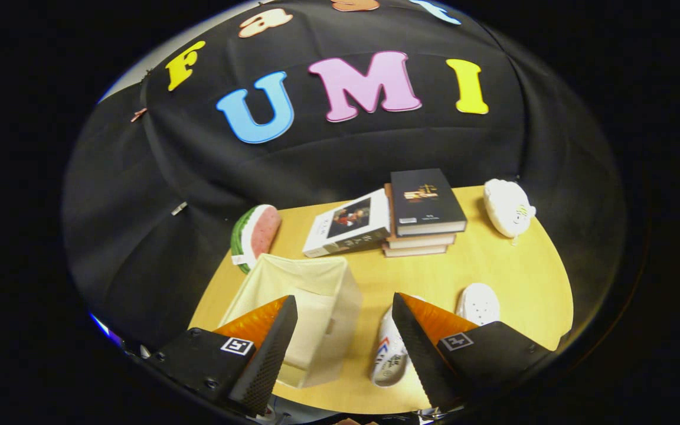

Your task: Open the storage box then place both shoes into the box .Put the left shoe in first, then the right shoe, with the right side of both shoes facing outward in a uniform manner.

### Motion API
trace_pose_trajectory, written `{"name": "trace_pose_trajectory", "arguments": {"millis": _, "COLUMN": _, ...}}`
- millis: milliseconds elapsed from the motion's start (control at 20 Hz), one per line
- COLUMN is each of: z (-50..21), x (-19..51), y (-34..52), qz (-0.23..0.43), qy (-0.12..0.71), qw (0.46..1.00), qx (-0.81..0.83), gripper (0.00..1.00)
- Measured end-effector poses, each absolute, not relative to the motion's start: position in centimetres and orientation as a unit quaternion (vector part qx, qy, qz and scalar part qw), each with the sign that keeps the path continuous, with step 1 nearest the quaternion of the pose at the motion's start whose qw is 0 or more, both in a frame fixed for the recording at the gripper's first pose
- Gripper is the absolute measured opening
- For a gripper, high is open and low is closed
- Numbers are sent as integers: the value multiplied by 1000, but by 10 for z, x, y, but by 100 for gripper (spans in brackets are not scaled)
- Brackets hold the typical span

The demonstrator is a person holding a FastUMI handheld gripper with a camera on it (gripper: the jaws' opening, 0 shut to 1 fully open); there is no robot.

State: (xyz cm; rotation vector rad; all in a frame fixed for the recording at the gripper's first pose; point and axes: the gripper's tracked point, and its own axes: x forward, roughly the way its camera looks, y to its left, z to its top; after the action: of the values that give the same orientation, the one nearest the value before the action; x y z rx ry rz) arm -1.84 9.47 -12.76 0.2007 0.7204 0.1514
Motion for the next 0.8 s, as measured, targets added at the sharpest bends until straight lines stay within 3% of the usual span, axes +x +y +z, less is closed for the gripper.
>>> {"name": "trace_pose_trajectory", "arguments": {"millis": 300, "z": -192, "x": -50, "y": 31, "qz": 21, "qy": 406, "qw": 911, "qx": 69, "gripper": 99}}
{"name": "trace_pose_trajectory", "arguments": {"millis": 800, "z": -271, "x": -67, "y": 17, "qz": 51, "qy": 483, "qw": 874, "qx": 29, "gripper": 98}}
